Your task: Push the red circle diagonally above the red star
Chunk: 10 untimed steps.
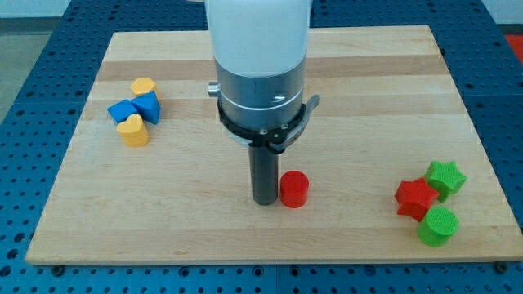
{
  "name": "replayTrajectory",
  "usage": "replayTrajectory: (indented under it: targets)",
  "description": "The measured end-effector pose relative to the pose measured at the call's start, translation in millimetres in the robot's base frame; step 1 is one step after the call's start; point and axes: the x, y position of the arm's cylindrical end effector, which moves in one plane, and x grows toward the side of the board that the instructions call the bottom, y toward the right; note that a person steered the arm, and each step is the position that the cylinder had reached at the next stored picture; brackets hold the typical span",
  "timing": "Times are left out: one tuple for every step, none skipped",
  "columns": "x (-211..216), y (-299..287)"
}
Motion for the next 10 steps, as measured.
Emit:
replayTrajectory:
  targets:
    - [0,13]
    - [-1,66]
    - [-1,115]
    - [-1,128]
    - [-1,110]
    - [-14,80]
    - [-43,103]
    - [-30,120]
    - [-17,126]
    - [-16,134]
